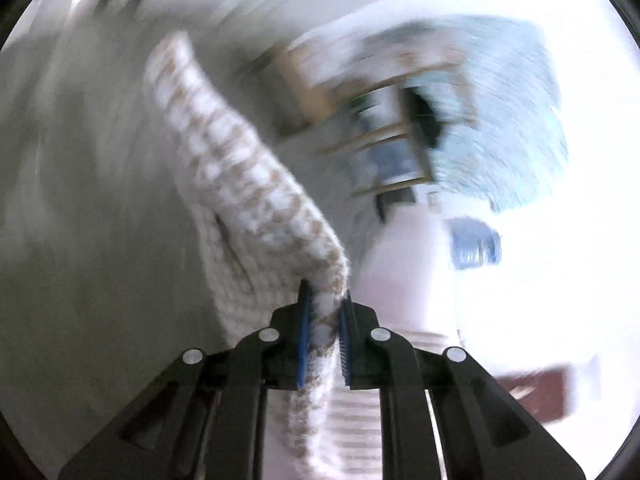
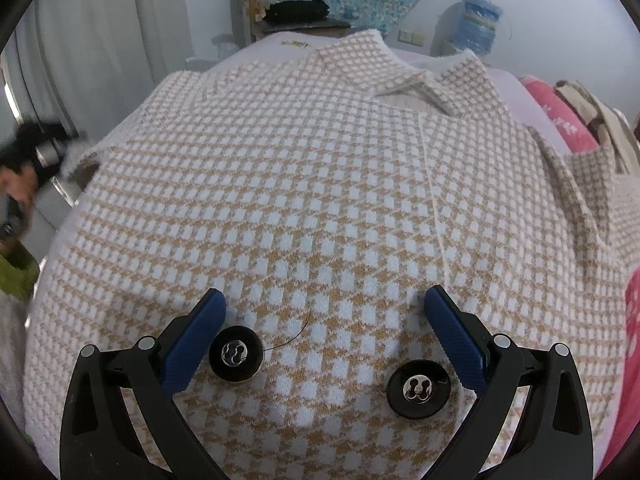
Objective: Fold large clothes
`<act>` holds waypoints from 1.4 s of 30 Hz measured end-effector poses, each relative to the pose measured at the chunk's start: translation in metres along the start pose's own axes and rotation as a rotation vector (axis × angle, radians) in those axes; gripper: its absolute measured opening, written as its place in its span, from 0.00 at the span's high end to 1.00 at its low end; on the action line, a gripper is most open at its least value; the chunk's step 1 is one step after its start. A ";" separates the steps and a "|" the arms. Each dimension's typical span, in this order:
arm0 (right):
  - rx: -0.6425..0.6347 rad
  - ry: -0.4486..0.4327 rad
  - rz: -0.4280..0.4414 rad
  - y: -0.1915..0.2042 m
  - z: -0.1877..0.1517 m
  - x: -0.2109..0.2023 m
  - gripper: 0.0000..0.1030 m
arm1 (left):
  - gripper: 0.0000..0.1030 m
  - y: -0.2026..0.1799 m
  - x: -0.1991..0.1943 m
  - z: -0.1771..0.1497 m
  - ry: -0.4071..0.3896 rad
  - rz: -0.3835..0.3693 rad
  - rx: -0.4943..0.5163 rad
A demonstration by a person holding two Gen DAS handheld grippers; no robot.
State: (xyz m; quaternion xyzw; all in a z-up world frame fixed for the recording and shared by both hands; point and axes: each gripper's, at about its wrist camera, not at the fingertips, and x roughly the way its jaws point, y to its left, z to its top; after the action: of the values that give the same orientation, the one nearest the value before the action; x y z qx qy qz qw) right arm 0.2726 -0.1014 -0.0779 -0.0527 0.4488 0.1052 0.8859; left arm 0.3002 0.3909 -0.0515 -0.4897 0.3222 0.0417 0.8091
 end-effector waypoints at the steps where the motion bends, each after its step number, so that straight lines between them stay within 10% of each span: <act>1: 0.009 -0.006 0.013 -0.002 0.000 -0.001 0.08 | 0.89 -0.033 -0.013 -0.003 -0.032 -0.009 0.097; 9: 0.140 -0.063 0.185 -0.034 -0.002 -0.007 0.08 | 0.87 -0.250 -0.020 -0.144 0.109 -0.084 0.693; 11: 0.197 -0.082 0.226 -0.046 -0.003 -0.009 0.08 | 0.68 -0.263 0.002 -0.192 0.231 -0.092 0.754; 14: 0.309 -0.102 0.268 -0.071 -0.008 -0.013 0.08 | 0.36 -0.257 0.030 -0.245 0.327 -0.062 0.813; 22: 0.355 -0.112 0.184 -0.098 -0.012 -0.024 0.08 | 0.16 -0.214 0.023 -0.299 0.317 0.017 0.937; 31: 0.256 0.001 0.032 -0.084 -0.001 0.005 0.08 | 0.12 -0.175 0.047 -0.298 0.308 0.224 0.970; 42: 0.250 -0.008 0.041 -0.084 -0.002 0.005 0.06 | 0.05 -0.153 0.045 -0.289 0.273 0.141 0.910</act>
State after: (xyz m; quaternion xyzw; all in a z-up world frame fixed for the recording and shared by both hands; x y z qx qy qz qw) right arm 0.2936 -0.1830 -0.0832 0.0677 0.4558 0.0670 0.8850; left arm 0.2555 0.0640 -0.0504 -0.0637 0.4433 -0.1134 0.8869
